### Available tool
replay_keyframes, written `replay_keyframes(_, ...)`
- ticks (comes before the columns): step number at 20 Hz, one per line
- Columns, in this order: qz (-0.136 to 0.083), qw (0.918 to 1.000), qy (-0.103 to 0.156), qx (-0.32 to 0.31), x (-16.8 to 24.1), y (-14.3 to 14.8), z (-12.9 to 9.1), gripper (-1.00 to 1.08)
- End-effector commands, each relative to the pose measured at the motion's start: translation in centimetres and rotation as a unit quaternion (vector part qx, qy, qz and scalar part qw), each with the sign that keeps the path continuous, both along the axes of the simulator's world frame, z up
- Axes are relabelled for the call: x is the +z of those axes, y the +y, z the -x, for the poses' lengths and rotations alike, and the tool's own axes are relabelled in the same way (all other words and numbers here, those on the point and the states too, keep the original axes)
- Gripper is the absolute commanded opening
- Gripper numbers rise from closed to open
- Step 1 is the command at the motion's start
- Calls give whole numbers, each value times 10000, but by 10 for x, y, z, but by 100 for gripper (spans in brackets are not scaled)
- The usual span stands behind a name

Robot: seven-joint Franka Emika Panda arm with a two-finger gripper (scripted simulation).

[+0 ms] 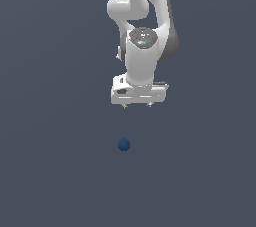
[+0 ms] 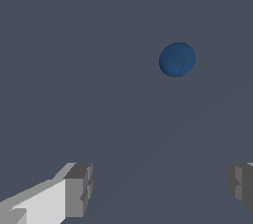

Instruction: Pick up the object and move it to a goal position.

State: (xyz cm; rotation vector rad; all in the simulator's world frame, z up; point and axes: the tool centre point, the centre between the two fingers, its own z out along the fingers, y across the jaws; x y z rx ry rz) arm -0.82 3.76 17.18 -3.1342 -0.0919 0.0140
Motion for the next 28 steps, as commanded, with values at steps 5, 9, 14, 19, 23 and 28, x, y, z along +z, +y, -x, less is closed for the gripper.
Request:
replay_keyframes(5, -8, 10000, 20, 26, 0, 6, 2, 100)
replay_keyframes(9, -7, 10000, 18, 41, -2, 5, -2, 100)
replay_keyframes(14, -5, 10000, 11, 84, -9, 0, -15, 100)
replay_keyframes(19, 0, 9999, 1, 155, -21, -8, -35, 100)
replay_keyframes(23, 5, 9997, -11, 231, -35, -18, -55, 100)
replay_keyframes(28, 13, 9994, -26, 333, -57, -33, -80, 100)
